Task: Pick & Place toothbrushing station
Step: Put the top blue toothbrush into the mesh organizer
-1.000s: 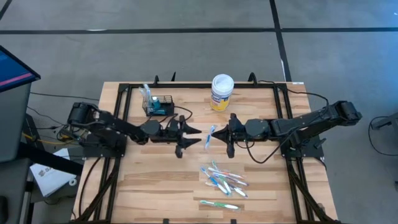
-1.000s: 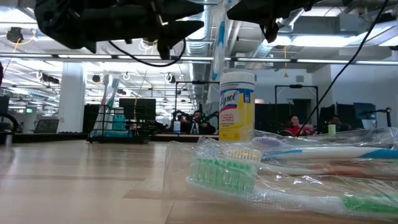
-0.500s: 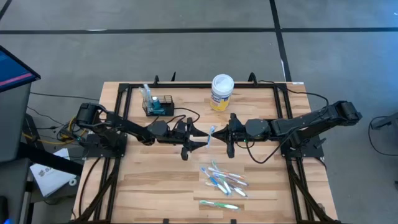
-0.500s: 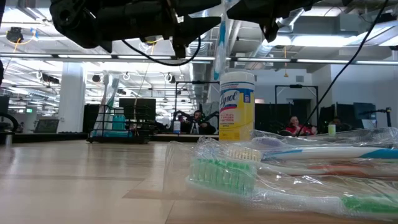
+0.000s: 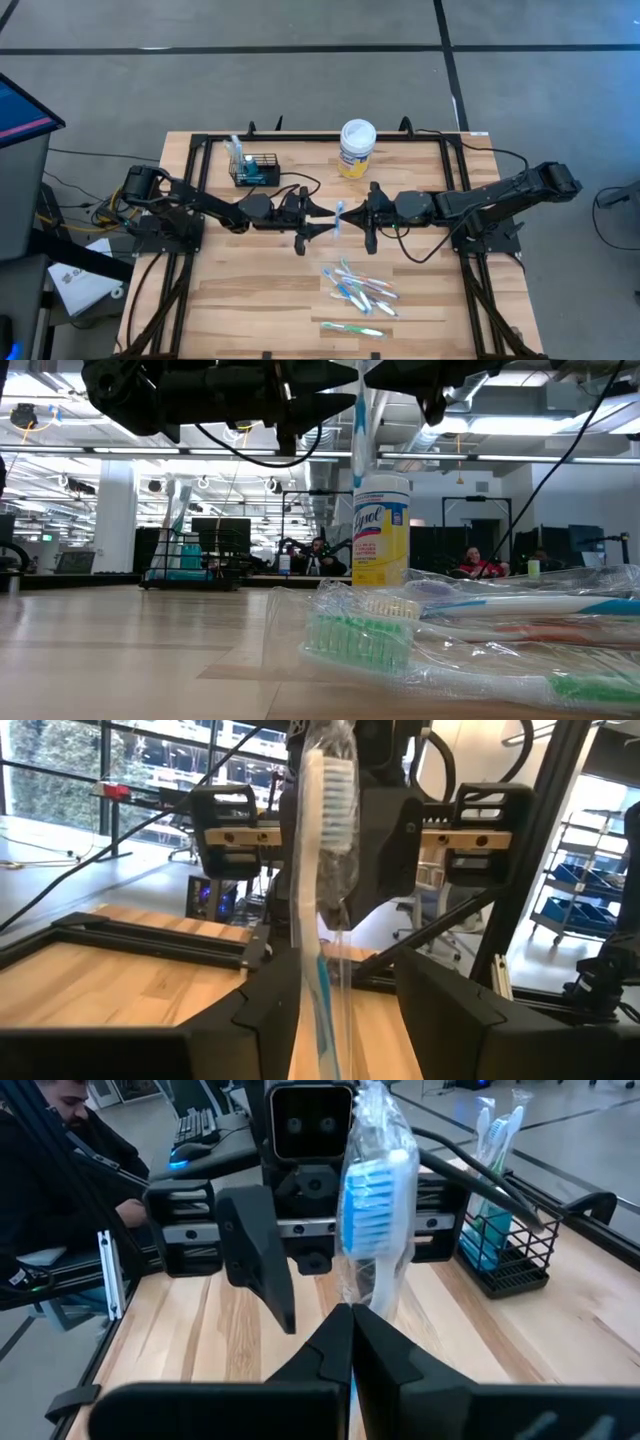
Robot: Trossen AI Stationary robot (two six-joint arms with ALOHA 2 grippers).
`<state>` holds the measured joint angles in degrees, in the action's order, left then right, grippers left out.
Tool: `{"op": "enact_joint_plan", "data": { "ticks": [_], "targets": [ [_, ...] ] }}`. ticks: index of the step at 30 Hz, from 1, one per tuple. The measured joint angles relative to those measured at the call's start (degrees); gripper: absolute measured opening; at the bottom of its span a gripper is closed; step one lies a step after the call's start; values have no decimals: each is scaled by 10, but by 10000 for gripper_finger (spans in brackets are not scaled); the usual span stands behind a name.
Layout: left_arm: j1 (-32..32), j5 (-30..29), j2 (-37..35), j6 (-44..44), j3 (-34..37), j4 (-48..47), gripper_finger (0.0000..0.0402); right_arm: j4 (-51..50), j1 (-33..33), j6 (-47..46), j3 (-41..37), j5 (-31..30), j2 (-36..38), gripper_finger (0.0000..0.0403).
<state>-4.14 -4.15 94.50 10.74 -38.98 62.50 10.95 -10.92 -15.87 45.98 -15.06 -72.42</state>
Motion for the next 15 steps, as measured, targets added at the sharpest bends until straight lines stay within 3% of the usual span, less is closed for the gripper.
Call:
{"op": "enact_joint_plan", "data": {
  "ticks": [15],
  "targets": [
    [0,-34,5,-40,-19,-9,150,10,1,5,0,0,0,0]
  ]
}}
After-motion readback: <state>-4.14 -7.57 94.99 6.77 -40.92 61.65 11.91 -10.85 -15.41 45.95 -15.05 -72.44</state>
